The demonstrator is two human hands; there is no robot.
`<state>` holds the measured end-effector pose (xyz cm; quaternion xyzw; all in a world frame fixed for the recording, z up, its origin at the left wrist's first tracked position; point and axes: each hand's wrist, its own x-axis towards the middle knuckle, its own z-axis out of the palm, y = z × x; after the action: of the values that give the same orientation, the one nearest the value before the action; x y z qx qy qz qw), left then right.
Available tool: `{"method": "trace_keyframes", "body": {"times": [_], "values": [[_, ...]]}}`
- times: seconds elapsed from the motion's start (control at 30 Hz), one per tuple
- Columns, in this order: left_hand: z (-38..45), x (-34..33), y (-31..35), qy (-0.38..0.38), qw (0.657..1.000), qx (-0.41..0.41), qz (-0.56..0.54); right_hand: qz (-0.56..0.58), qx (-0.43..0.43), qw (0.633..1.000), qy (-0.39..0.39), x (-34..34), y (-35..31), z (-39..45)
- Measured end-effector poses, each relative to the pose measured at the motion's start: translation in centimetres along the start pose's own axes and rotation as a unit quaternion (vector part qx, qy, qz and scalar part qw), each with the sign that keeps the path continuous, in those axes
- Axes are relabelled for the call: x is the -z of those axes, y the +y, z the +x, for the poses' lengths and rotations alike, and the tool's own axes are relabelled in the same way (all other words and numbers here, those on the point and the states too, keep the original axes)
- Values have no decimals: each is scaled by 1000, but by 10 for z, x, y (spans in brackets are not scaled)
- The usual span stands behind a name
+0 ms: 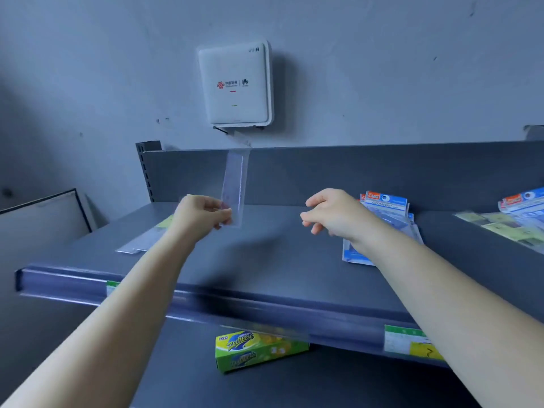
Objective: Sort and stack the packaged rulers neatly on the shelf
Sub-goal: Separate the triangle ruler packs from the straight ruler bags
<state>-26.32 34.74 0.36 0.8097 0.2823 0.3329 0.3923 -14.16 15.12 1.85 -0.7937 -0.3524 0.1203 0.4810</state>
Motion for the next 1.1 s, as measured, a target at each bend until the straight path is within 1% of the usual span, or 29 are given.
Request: {"method": "trace_keyframes", "body": {"times": [0.07,0.13,0.17,0.23,0.27,0.3,0.4,0.5,0.63,0.77,0.87,1.0,1.1], "values": [[9,22,-19,41,998,17,40,-17,16,1000,-9,-15,-7,5],[17,36,-35,70,990,30,116,-30,28,999,-15,-26,-12,8],[20,41,-42,77,981,41,176,-35,33,999,-18,-30,-13,10],[21,46,-52,83,945,60,310,-45,37,998,-28,-35,-14,13],[21,47,-55,83,929,59,355,-55,39,997,-33,-36,-14,14],[22,46,-56,83,921,53,377,-72,41,996,-35,-36,-12,15],[20,30,-39,82,923,0,376,-164,60,984,-22,-29,-7,16],[12,-4,-9,36,932,-61,356,-253,72,965,13,-14,1,9],[-2,-59,35,-14,918,-153,365,-339,66,937,54,20,16,-5],[-21,-117,87,-51,909,-226,346,-376,44,921,87,68,40,-18],[-37,-159,125,-86,907,-260,321,-390,21,914,111,108,62,-29],[-59,-214,166,-151,904,-276,289,-388,-14,911,141,162,95,-50],[-75,-251,189,-200,900,-271,276,-374,-43,912,161,198,119,-65]]}}
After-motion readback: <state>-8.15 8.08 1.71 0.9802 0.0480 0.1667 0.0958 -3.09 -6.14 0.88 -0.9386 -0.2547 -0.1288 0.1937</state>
